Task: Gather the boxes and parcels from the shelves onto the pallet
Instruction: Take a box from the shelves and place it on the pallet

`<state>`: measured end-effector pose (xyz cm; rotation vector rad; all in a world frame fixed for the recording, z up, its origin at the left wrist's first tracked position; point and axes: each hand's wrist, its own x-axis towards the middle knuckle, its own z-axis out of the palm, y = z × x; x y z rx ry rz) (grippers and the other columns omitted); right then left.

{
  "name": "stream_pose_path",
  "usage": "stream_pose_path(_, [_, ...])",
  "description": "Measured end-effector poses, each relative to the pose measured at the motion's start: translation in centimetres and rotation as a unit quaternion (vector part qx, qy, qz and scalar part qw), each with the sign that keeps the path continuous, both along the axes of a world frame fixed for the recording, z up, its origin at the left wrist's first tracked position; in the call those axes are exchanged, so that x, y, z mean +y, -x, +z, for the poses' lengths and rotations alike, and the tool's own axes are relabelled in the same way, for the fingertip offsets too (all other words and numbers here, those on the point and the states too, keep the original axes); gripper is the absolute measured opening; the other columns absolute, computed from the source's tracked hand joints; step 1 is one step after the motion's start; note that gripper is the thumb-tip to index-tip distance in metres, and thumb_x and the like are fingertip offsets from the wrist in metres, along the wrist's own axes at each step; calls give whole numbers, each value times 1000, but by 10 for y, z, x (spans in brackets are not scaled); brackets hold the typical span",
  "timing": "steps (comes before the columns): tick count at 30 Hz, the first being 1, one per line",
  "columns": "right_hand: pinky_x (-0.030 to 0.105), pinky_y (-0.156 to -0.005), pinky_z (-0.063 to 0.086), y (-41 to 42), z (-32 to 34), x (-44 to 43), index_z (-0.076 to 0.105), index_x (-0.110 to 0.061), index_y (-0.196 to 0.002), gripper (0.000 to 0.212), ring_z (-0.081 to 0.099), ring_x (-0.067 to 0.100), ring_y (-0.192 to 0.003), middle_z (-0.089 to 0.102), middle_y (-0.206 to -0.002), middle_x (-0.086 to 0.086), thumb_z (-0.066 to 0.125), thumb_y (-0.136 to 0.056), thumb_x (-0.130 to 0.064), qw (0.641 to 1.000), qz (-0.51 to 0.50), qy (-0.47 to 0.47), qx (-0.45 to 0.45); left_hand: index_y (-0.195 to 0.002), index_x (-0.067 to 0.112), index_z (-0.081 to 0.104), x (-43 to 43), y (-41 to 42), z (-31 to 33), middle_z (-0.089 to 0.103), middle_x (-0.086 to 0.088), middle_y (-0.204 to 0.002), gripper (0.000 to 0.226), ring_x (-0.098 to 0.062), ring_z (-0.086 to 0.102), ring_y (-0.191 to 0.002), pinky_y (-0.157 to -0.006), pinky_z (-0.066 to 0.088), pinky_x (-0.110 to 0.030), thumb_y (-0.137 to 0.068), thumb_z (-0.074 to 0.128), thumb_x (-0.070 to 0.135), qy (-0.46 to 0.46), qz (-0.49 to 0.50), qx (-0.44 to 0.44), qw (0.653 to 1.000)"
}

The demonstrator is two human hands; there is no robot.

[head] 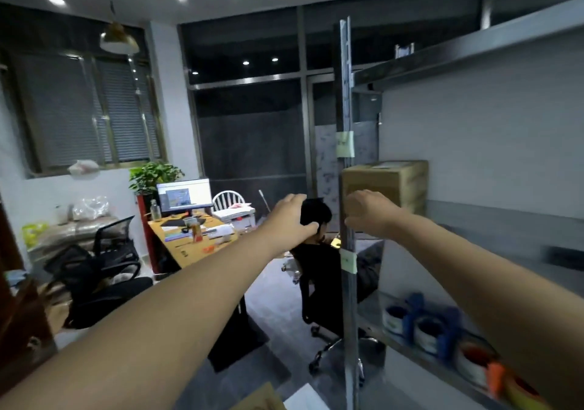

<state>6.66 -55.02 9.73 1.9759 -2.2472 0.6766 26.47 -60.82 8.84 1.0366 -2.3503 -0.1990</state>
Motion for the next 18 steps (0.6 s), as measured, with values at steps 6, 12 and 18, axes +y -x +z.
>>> stream_pose_path(6, [35,-102,39,24,20,123,48,-11,-137,55,47,30,-127,49,-141,13,64,-88,-27,995,-94,22,-7,-151,13,23,79,55,-6,25,-5,-155,77,-22,24,-143,-115,27,-36,-90,63,38,-37,-98,-15,994])
stream_pose_path(12, [42,-108,38,68,-7,266,37,-11,-143,68,38,26,-131,34,-145,4,64,-86,-37,974,-228,4,-10,-151,11,21,182,125,-2,26,-6,-154,75,-22,25,-142,-114,26,-35,-92,60,33,-14,-205,-15,979])
stream_pose_path(18, [43,-107,37,109,-34,432,44,-13,-138,60,40,27,-129,41,-140,7,62,-87,-37,937,-349,1,-15,-153,11,16,328,210,-24,19,-6,-159,78,-24,19,-146,-118,21,-38,-92,60,36,12,-331,-70,941])
